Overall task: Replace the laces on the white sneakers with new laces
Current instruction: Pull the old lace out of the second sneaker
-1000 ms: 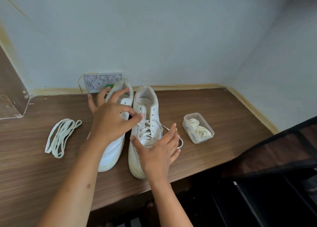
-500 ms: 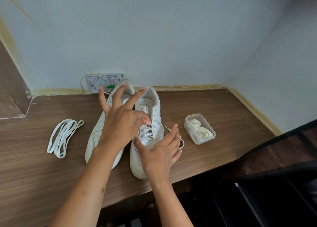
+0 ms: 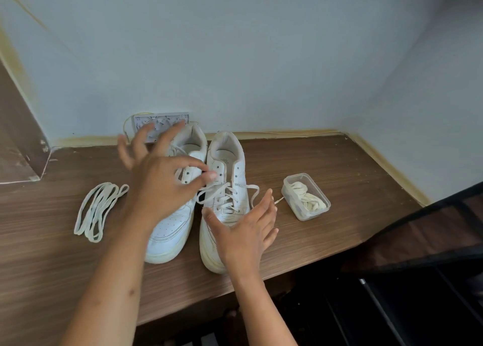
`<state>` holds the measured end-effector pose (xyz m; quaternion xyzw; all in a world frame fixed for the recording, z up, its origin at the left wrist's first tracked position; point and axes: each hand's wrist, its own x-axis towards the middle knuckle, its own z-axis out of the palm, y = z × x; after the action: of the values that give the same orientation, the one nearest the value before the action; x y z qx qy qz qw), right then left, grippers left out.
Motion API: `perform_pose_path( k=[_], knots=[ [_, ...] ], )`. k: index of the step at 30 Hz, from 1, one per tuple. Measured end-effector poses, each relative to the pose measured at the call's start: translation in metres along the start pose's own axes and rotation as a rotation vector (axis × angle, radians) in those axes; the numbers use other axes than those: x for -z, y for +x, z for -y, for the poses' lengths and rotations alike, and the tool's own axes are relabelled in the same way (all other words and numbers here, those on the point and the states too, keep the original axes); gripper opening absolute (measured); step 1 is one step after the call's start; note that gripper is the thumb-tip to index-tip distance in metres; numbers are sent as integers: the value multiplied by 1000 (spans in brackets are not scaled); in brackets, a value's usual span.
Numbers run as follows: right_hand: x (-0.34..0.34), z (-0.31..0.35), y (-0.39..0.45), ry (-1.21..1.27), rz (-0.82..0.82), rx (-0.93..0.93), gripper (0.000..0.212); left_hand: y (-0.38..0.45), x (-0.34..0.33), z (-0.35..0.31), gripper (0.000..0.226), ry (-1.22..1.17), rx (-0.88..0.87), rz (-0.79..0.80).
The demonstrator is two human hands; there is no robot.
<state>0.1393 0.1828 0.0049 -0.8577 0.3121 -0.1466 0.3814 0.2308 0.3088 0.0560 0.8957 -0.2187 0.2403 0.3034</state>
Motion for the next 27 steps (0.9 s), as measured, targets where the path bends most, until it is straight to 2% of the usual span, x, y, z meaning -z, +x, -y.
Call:
perform_pose_path(
  k=[2, 5, 9, 11, 15, 17, 19, 23, 27],
  knots=[
    [0, -1, 1, 11, -6, -3, 134, -2, -13, -17, 36, 50, -71, 19],
    [-1, -1, 1, 16, -10, 1, 135, -5, -29, -22, 21, 97, -178, 34],
    [-2, 0, 1, 12, -7, -1, 135, -4, -33, -13, 14, 30, -217, -8],
    [-1, -1, 1, 14, -7, -1, 136, -3, -28, -6, 13, -2, -180, -61],
    [-1, -2, 1, 13, -7, 10, 136, -1, -7, 22, 18, 6, 29, -232],
    [-1, -1, 1, 17, -6, 11, 136, -2, 0, 31, 19, 29, 119, -241],
    [-1, -2, 1, 20, -6, 9, 136, -4, 0, 31, 18, 65, 138, -193],
    [-1, -1, 1, 15, -9, 9, 136, 0, -10, 18, 24, -3, -2, -129],
    [-1, -2, 2, 12, -11, 8, 135, -2, -31, -9, 20, 20, -180, -40]
  ],
)
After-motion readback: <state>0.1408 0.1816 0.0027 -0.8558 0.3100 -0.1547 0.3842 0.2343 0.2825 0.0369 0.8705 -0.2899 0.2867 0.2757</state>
